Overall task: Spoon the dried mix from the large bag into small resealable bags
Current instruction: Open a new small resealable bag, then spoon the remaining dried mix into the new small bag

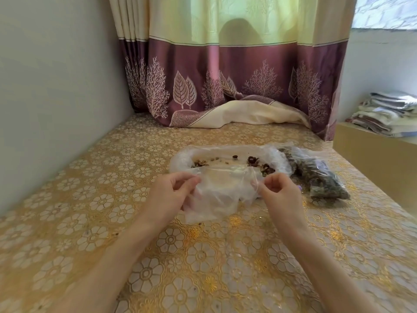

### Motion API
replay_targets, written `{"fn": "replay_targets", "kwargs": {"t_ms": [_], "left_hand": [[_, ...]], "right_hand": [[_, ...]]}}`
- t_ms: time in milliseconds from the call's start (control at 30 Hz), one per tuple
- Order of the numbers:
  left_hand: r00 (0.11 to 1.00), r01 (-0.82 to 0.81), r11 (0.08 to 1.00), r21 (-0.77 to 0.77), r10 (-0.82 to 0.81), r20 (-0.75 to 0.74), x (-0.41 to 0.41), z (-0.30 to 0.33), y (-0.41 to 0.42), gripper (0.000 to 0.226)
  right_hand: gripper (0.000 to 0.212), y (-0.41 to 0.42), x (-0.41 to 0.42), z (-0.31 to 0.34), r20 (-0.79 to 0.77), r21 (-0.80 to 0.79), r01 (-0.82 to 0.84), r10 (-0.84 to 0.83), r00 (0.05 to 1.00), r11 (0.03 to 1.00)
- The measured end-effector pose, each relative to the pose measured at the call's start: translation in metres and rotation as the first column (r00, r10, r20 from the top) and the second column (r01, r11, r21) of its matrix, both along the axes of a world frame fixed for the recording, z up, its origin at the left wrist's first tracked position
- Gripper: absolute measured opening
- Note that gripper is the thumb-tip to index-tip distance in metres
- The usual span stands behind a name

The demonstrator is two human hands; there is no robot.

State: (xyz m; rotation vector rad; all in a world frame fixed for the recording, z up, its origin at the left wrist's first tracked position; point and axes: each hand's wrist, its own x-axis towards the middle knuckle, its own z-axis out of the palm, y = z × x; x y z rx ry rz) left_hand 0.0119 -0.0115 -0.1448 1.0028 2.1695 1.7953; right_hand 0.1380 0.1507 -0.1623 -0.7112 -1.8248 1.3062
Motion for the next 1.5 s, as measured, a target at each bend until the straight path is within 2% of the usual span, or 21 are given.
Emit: {"fn": "replay_targets", "kwargs": {"t_ms": [67, 167, 233, 333, 400, 567, 700, 800, 833, 933, 1000, 1067, 1167, 1267, 1400, 1500], "left_hand": [[0.997, -0.029, 1.0, 0.005, 0.029, -0.069, -0.002, -0.001, 0.0, 0.013], [0.988, -0.082, 0.997, -0.005, 0.081, -0.13, -0.005, -0.006, 0.0, 0.018], [0.981, -0.104, 0.995, -0.009, 0.101, -0.166, -0.007, -0.008, 0.001, 0.022], [0.975, -0.1, 0.995, -0.011, 0.096, -0.202, -0.011, -0.005, -0.004, 0.019], [0.973, -0.098, 0.995, 0.004, 0.097, -0.211, -0.016, -0.002, -0.01, 0.025], [0.976, -0.118, 0.993, 0.033, 0.122, -0.182, -0.021, 0.004, -0.015, 0.033], [0.983, -0.082, 0.995, 0.055, 0.09, -0.16, -0.018, 0.009, -0.017, 0.042], [0.98, -0.121, 0.988, 0.1, 0.135, -0.149, -0.022, 0.007, -0.02, 0.049], [0.969, -0.142, 0.984, 0.104, 0.16, -0.186, -0.026, 0.006, -0.021, 0.051], [0.877, -0.178, 0.984, 0.015, 0.165, -0.452, -0.029, 0.003, -0.022, 0.068], [0.775, -0.118, 0.99, -0.08, 0.041, -0.631, -0.022, 0.002, -0.017, 0.078], [0.676, -0.048, 0.983, -0.177, -0.098, -0.73, -0.011, 0.0, -0.009, 0.086], [0.591, -0.006, 0.958, -0.286, -0.228, -0.774, 0.004, -0.003, 0.002, 0.095], [0.503, -0.02, 0.959, -0.282, -0.234, -0.832, 0.01, -0.007, 0.005, 0.086], [0.487, -0.005, 0.977, -0.212, -0.183, -0.854, 0.011, -0.005, 0.006, 0.059], [0.487, -0.025, 0.98, -0.196, -0.159, -0.859, 0.008, -0.007, 0.006, 0.051]], "right_hand": [[0.009, -0.002, 0.001, 0.003, -0.052, 0.1, -0.051, 0.056, 0.997, 0.994], [0.006, -0.007, 0.0, 0.004, -0.062, 0.14, -0.217, 0.227, 0.972, 0.966], [0.008, -0.01, 0.0, 0.005, -0.075, 0.104, -0.331, 0.34, 0.938, 0.938], [0.023, -0.005, 0.002, 0.005, -0.065, 0.007, -0.461, 0.46, 0.885, 0.888], [0.029, -0.003, 0.004, 0.007, -0.068, -0.029, -0.517, 0.514, 0.855, 0.856], [0.017, -0.004, 0.006, 0.012, -0.136, -0.013, -0.557, 0.551, 0.824, 0.83], [0.027, 0.002, 0.007, 0.01, -0.121, 0.011, -0.536, 0.533, 0.838, 0.844], [0.032, 0.003, 0.008, 0.009, -0.117, 0.031, -0.522, 0.522, 0.845, 0.853], [0.032, 0.003, 0.009, 0.009, -0.112, 0.042, -0.503, 0.504, 0.856, 0.863], [0.035, 0.002, 0.011, 0.008, -0.022, 0.114, -0.441, 0.446, 0.895, 0.89], [0.038, -0.004, 0.01, 0.009, 0.019, 0.161, -0.428, 0.43, 0.902, 0.89], [0.037, -0.009, 0.009, 0.009, 0.024, 0.199, -0.43, 0.435, 0.9, 0.881], [0.035, -0.014, 0.009, 0.011, 0.014, 0.232, -0.423, 0.432, 0.902, 0.876], [0.039, -0.016, 0.01, 0.012, -0.003, 0.221, -0.423, 0.435, 0.901, 0.879], [0.025, -0.018, 0.011, 0.013, -0.014, 0.183, -0.455, 0.465, 0.885, 0.871], [0.01, -0.018, 0.009, 0.013, -0.095, 0.155, -0.42, 0.437, 0.894, 0.894]]}}
